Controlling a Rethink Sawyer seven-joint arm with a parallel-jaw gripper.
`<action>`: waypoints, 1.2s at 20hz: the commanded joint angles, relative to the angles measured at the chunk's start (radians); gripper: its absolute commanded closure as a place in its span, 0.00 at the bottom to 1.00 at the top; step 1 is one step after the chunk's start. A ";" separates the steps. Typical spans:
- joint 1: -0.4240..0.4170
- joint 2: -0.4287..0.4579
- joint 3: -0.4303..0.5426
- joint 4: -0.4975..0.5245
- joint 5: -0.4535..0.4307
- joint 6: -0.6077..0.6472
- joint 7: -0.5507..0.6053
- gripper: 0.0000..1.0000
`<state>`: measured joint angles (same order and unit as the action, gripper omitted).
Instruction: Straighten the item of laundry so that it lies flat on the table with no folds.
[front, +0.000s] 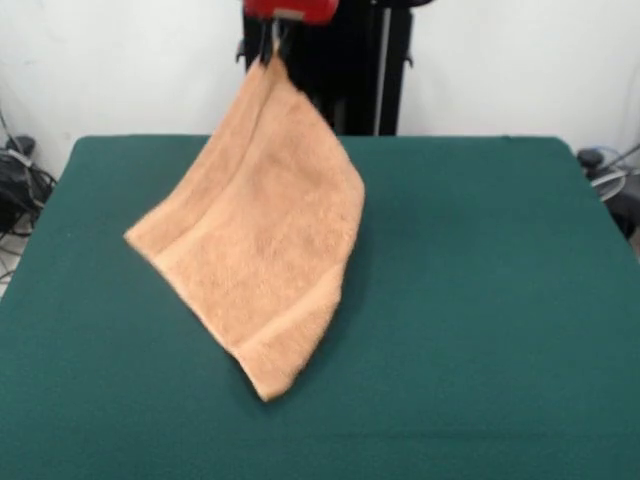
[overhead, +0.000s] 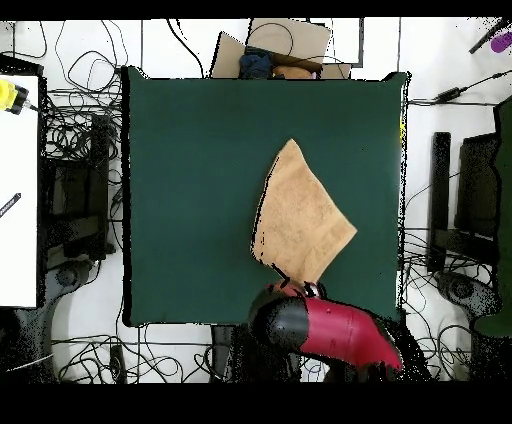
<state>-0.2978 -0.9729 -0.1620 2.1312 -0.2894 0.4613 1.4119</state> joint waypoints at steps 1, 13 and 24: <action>0.102 -0.227 -0.134 -0.022 0.046 0.270 0.211 1.00; -0.112 -0.072 0.050 0.097 0.092 -0.044 0.125 1.00; -0.267 0.055 0.199 0.112 0.098 -0.164 0.097 1.00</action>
<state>-0.5679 -0.9916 -0.0902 2.1659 -0.2039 0.3094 1.4119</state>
